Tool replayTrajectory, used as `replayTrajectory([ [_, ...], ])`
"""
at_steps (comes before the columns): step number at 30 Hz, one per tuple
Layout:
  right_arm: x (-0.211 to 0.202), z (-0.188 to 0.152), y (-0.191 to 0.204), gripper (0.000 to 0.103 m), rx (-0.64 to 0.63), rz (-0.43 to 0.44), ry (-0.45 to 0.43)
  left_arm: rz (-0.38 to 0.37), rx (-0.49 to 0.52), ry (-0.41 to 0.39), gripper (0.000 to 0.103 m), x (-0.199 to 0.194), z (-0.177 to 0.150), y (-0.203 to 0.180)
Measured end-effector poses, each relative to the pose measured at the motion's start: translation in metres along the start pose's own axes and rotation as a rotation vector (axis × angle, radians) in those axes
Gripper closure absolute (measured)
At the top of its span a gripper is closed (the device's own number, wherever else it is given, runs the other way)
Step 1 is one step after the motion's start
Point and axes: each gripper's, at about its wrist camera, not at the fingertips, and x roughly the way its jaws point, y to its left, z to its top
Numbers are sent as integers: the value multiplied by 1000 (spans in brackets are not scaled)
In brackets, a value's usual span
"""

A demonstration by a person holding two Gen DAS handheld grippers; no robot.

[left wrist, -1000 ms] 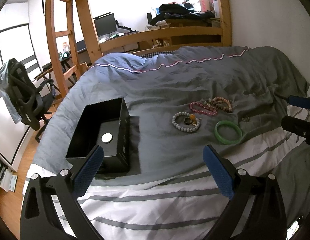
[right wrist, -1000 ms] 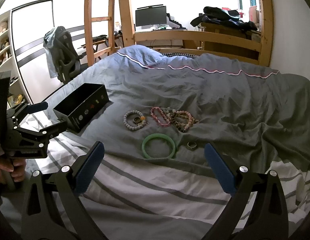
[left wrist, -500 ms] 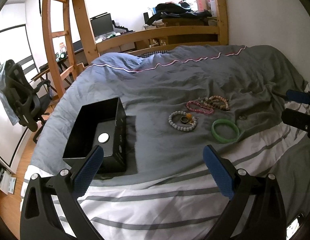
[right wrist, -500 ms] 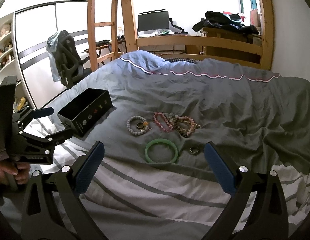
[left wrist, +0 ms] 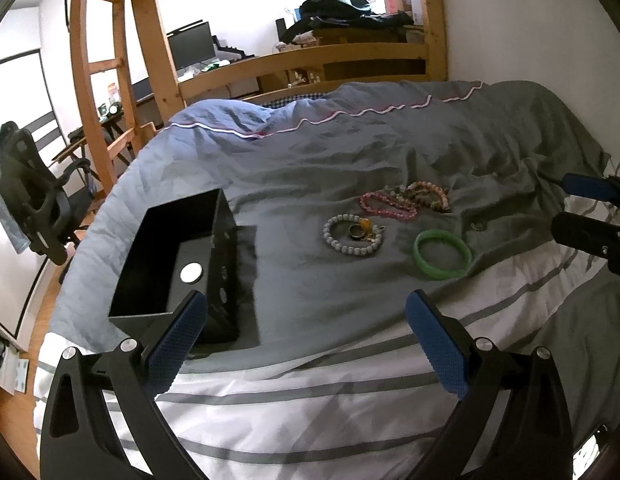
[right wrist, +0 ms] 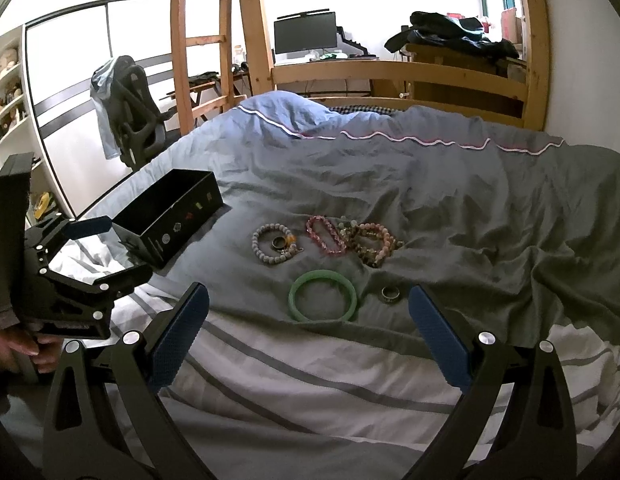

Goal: Organize jewelry

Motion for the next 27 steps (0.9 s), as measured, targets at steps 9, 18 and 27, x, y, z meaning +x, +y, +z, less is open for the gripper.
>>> replayTrajectory([
  [9,22,4,-5,6,17,-4,57,0,38,20,5,25,9,-11],
  [18,71,5,-15,19,54,7,191,-42,52,74,19,78,28,-18],
  [27,120,-2,-22,19,59,-7,304,-65,31,112,14,142,48,-22],
])
